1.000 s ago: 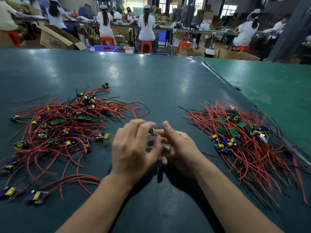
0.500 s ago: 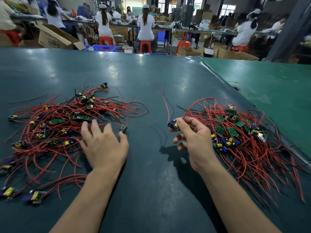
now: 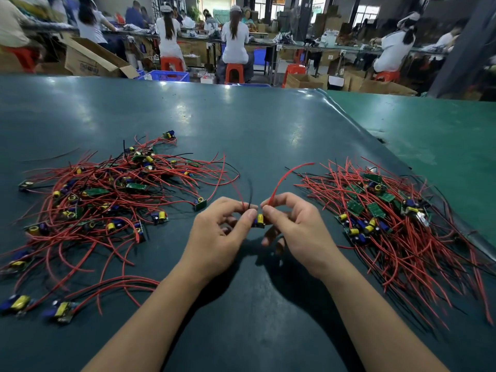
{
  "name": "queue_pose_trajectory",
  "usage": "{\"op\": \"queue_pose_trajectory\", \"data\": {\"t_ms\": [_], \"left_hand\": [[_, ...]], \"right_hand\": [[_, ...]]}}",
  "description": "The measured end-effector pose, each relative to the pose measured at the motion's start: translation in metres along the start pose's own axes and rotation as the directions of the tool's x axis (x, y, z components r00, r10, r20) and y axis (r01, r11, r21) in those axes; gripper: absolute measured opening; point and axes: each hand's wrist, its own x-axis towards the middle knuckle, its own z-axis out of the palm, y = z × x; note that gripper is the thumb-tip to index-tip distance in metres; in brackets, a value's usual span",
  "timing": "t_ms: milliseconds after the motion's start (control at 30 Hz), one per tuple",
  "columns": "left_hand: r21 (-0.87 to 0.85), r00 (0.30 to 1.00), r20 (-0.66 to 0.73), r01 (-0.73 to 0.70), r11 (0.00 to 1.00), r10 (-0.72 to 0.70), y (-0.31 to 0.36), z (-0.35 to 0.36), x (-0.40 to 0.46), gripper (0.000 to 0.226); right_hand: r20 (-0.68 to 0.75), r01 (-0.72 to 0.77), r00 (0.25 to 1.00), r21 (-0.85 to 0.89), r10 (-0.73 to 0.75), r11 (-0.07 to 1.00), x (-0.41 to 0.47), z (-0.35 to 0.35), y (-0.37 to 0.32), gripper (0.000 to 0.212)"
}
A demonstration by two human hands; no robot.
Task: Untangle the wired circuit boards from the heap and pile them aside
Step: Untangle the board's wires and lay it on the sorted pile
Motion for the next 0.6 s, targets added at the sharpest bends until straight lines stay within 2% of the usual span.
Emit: {"op": "queue_pose_trajectory", "data": {"t_ms": [67, 167, 267, 333, 400, 467, 533, 600], "left_hand": [[-0.165, 0.997, -0.048, 0.058, 0.985, -0.067, 0.0007, 0.0037, -0.0002, 0.010], [-0.394, 0.978, -0.084, 0.143, 0.908, -0.191, 0.0011, 0.0061, 0.0038, 0.007], [-0.551, 0.950, -0.051, 0.230, 0.802, -0.308, 0.0007, 0.0077, 0.0055, 0.010], [-0.646, 0.935, 0.011, 0.278, 0.711, -0.355, -0.0003, 0.0090, 0.0057, 0.002], [-0.678, 0.934, 0.036, 0.285, 0.677, -0.356, -0.0002, 0.0092, 0.0052, 0.020], [-0.624, 0.945, 0.019, 0.267, 0.734, -0.328, -0.0014, 0.0086, 0.0060, 0.031], [-0.577, 0.959, -0.001, 0.230, 0.784, -0.282, -0.0017, 0.0089, 0.0055, 0.026], [-0.583, 0.960, -0.024, 0.213, 0.784, -0.278, -0.0004, 0.0088, 0.0057, 0.023]], "right_hand": [[-0.024, 0.011, 1.000, 0.007, -0.011, 1.000, -0.0002, 0.0028, 0.0002, 0.006], [-0.149, 0.091, 0.985, 0.060, -0.081, 0.994, 0.0003, 0.0010, -0.0006, 0.011], [-0.217, 0.139, 0.970, 0.136, -0.107, 0.981, 0.0020, -0.0006, -0.0003, 0.010], [-0.213, 0.139, 0.972, 0.166, -0.102, 0.976, 0.0019, 0.0003, 0.0016, 0.009], [-0.186, 0.143, 0.976, 0.153, -0.114, 0.978, 0.0014, 0.0018, 0.0037, 0.007], [-0.174, 0.160, 0.975, 0.115, -0.139, 0.980, 0.0012, 0.0025, 0.0047, 0.008], [-0.214, 0.173, 0.965, 0.089, -0.151, 0.981, 0.0025, 0.0022, 0.0043, 0.011], [-0.296, 0.173, 0.946, 0.111, -0.134, 0.979, 0.0056, 0.0001, 0.0037, 0.015]]}}
